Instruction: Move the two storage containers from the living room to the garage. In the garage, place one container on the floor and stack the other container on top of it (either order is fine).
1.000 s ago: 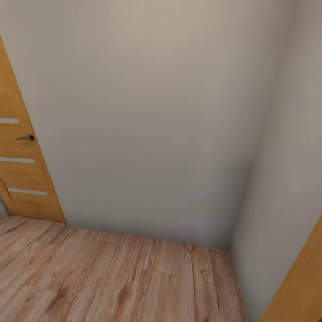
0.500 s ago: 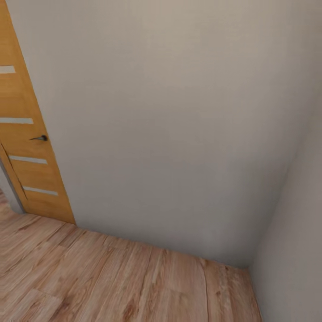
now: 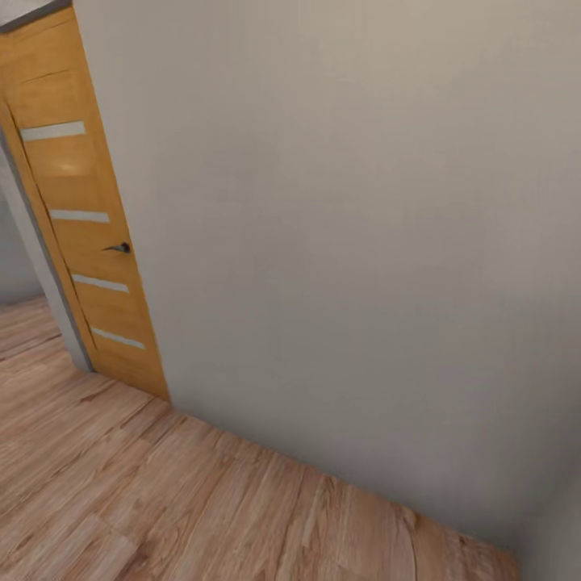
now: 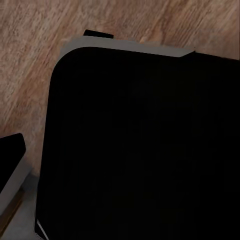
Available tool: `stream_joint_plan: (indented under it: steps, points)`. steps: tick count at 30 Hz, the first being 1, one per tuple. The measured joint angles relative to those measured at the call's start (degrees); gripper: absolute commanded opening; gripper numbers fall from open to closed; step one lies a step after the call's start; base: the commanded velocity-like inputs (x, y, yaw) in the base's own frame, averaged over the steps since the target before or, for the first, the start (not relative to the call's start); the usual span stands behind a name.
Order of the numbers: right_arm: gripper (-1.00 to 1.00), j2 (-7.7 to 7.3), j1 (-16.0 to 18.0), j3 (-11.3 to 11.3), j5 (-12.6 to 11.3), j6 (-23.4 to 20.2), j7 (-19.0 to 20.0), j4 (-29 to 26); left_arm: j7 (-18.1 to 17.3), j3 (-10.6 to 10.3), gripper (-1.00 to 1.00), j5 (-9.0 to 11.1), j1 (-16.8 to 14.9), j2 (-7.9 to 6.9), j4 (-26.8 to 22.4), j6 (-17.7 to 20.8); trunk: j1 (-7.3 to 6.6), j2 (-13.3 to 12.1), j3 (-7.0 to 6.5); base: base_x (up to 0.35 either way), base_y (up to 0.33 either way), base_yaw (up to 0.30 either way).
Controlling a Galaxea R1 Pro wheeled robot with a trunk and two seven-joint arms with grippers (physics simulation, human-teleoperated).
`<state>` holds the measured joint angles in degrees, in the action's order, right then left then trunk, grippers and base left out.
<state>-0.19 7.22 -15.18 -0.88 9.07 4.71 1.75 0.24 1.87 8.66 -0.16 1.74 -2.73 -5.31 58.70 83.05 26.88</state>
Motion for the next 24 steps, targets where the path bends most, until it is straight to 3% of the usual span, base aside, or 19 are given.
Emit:
stream_joint_plan:
  steps: [24]
  points:
    - [1.00, -0.06, 0.00, 0.02, -0.23, 0.05, -0.01, 0.00, 0.00, 0.00, 1.00, -0.05, 0.00, 0.00, 0.00, 0.00, 0.00, 0.00, 0.00, 0.324, 0.000, 0.300]
